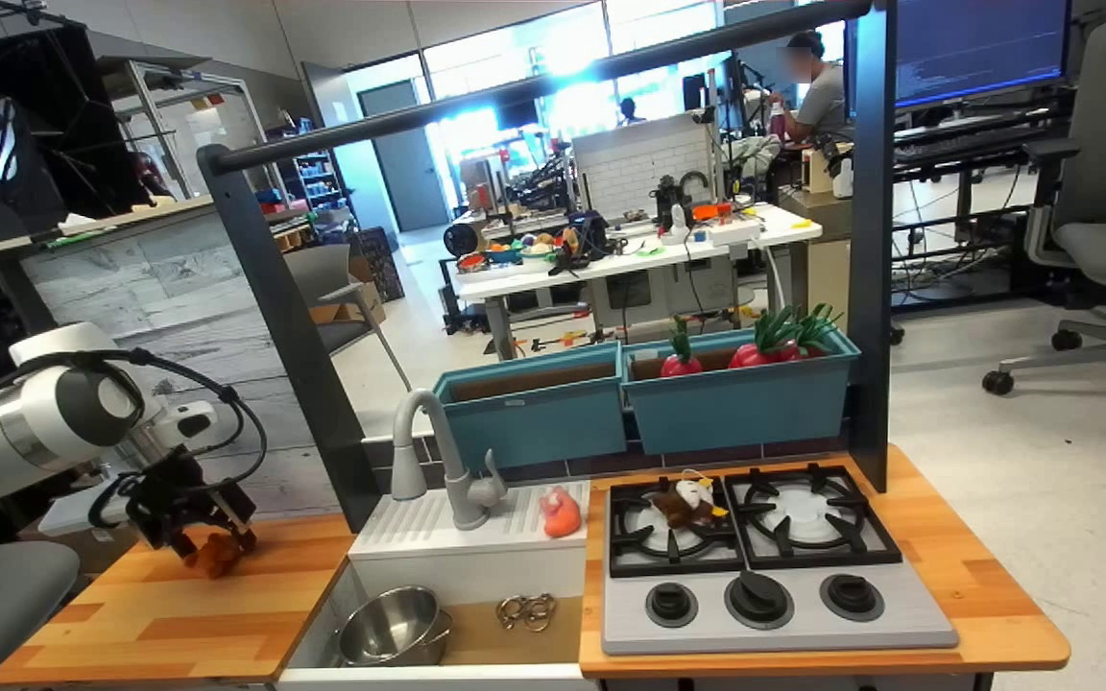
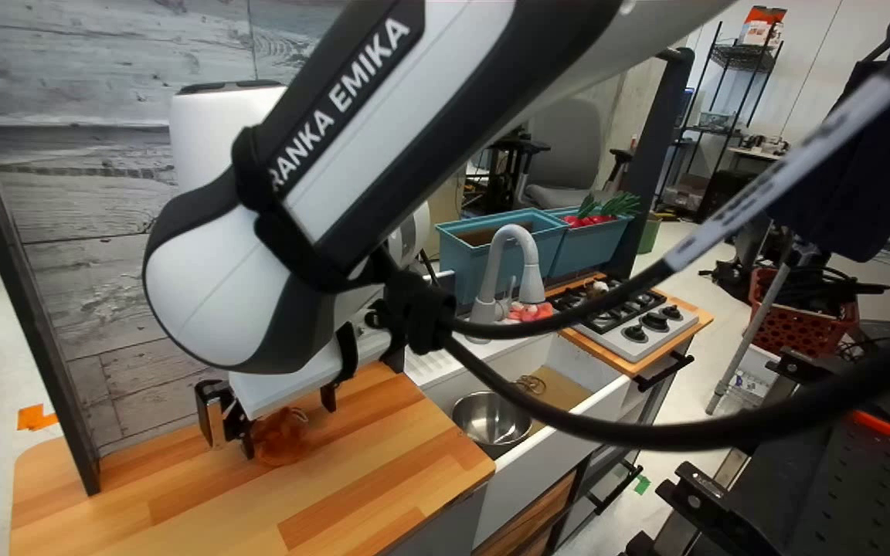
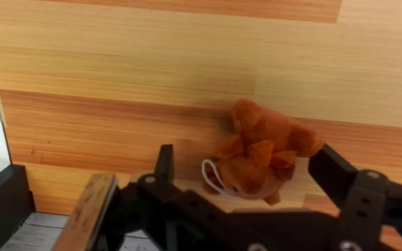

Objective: Pick the stuffed animals on the counter and the stove and put them in the pot in the sink

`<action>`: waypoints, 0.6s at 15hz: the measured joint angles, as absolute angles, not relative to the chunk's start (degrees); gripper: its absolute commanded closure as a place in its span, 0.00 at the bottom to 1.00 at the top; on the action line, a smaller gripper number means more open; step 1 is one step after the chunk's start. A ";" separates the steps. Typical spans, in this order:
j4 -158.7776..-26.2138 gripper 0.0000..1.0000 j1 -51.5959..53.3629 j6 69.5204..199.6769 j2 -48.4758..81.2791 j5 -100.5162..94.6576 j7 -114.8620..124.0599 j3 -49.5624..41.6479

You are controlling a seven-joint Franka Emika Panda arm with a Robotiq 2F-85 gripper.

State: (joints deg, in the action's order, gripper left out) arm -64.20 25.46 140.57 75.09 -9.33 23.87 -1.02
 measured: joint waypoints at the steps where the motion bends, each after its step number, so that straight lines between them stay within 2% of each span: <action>1: -62.57 0.31 25.43 139.32 76.16 -9.33 23.87 -1.02; 5: -57.61 0.63 25.54 136.54 79.35 -9.31 23.45 -1.00; 9: -55.69 0.91 25.93 135.15 79.97 -9.22 22.52 -0.58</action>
State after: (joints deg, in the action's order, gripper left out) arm -55.69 25.93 135.15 79.97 -9.22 22.52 -0.58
